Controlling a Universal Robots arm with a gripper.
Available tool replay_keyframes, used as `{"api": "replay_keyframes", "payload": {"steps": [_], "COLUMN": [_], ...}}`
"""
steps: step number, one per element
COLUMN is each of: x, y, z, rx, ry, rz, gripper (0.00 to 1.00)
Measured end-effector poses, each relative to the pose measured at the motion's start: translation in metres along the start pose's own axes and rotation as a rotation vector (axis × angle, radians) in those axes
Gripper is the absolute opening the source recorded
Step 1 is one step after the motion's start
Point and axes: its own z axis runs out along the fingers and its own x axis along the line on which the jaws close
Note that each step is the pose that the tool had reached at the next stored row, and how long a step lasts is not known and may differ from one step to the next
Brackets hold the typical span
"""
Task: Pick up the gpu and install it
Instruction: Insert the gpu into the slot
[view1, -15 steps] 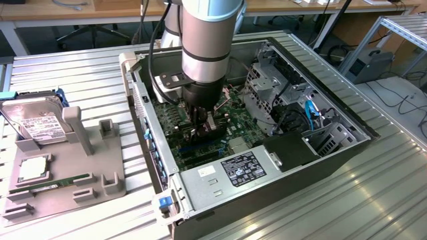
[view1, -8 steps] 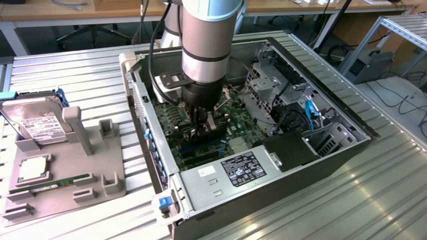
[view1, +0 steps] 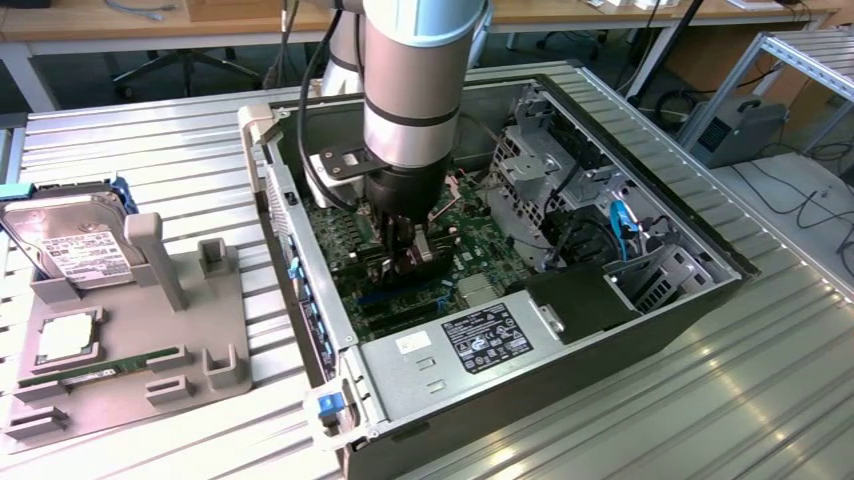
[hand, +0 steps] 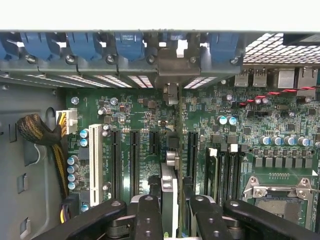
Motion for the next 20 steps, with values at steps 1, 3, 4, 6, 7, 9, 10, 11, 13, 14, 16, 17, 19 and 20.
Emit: {"api": "replay_keyframes", "payload": {"steps": [1, 3, 4, 6, 7, 9, 10, 11, 13, 14, 16, 17, 19, 20], "x": [0.000, 0.000, 0.000, 0.000, 0.000, 0.000, 0.000, 0.000, 0.000, 0.000, -0.001, -0.002, -0.005, -0.008], "y": [0.0000, 0.0000, 0.0000, -0.0001, 0.0000, 0.0000, 0.0000, 0.0000, -0.0001, -0.0002, -0.0004, -0.0006, -0.0009, -0.0011], "z": [0.0001, 0.0002, 0.0002, 0.0006, 0.0006, 0.0003, 0.0002, 0.0002, -0.0022, -0.0054, -0.0125, -0.0165, -0.0225, -0.0265], "rx": [0.0000, 0.0002, 0.0002, 0.0008, 0.0007, 0.0004, 0.0002, 0.0002, 0.0000, 0.0001, 0.0002, 0.0001, 0.0001, 0.0002], "ry": [0.0000, -0.0003, -0.0003, -0.0013, -0.0010, -0.0005, -0.0003, -0.0002, -0.0001, -0.0001, -0.0001, 0.0001, 0.0014, 0.0053], "rz": [0.000, 0.000, 0.000, 0.000, 0.000, 0.000, 0.000, 0.000, 0.000, 0.000, 0.000, 0.000, 0.000, 0.000], "gripper": [0.27, 0.27, 0.27, 0.27, 0.27, 0.34, 0.34, 0.34, 0.34, 0.34, 0.34, 0.34, 0.34, 0.34]}}
